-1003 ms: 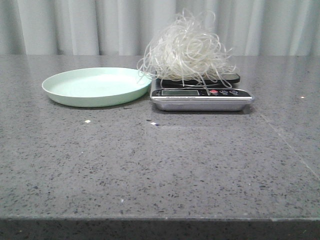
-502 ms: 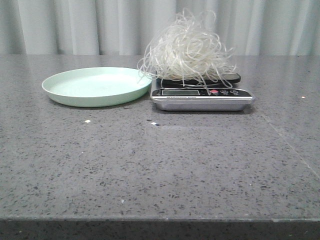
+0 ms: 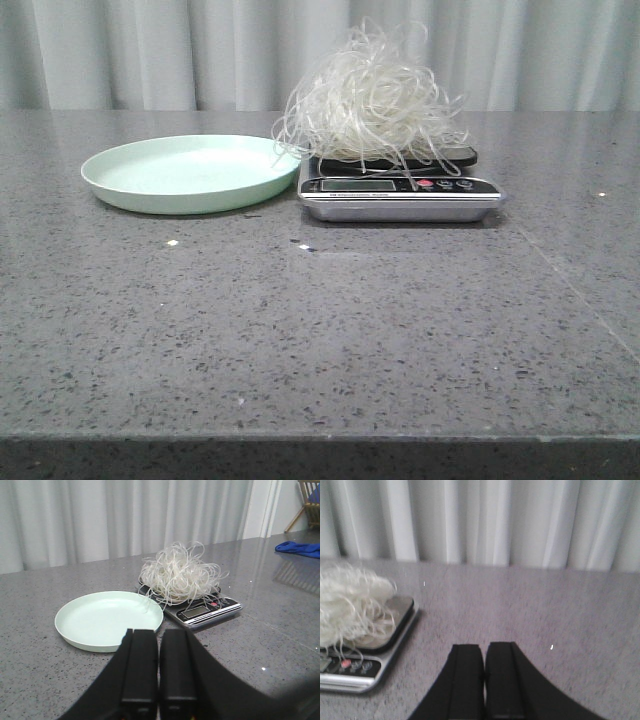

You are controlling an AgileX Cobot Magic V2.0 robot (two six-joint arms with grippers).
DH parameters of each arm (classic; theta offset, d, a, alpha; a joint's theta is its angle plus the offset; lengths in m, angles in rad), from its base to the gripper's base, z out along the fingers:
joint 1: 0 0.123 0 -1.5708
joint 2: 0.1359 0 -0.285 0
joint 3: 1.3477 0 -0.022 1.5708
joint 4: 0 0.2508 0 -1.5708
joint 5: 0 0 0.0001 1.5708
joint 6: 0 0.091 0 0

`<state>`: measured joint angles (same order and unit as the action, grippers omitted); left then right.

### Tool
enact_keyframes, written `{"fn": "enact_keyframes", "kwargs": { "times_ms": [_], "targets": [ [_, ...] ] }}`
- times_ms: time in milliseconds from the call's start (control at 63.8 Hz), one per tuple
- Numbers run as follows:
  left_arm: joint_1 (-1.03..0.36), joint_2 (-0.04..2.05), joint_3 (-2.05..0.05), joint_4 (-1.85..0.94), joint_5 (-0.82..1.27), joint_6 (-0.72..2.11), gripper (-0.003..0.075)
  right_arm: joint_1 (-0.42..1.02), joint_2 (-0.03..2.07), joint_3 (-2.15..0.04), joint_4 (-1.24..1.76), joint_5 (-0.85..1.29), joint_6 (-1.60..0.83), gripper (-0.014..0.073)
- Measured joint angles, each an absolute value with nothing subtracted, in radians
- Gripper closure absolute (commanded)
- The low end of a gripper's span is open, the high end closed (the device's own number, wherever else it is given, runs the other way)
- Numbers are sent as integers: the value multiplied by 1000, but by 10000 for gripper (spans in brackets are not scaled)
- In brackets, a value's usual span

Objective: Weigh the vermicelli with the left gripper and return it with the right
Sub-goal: 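Move the right gripper above the vermicelli on the scale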

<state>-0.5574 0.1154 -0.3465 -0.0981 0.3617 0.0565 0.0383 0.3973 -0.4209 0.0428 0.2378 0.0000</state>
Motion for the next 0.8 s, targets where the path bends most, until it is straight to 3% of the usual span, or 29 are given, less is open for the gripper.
{"fn": "enact_keyframes", "kwargs": {
  "times_ms": [157,313,376,799],
  "targets": [
    [-557,115,-346,-98,360,56,586,45,490,-430,54,255,0,349],
    [-557,115,-346,-98,355,56,586,129,586,-547,62,289,0,47],
    [-557,115,-346,-98,354,56,586,181,647,-631,63,314,0,-29],
    [-557,115,-346,-98,349,56,586,495,1247,-1189,68,526,0,-7]
  ]
}}
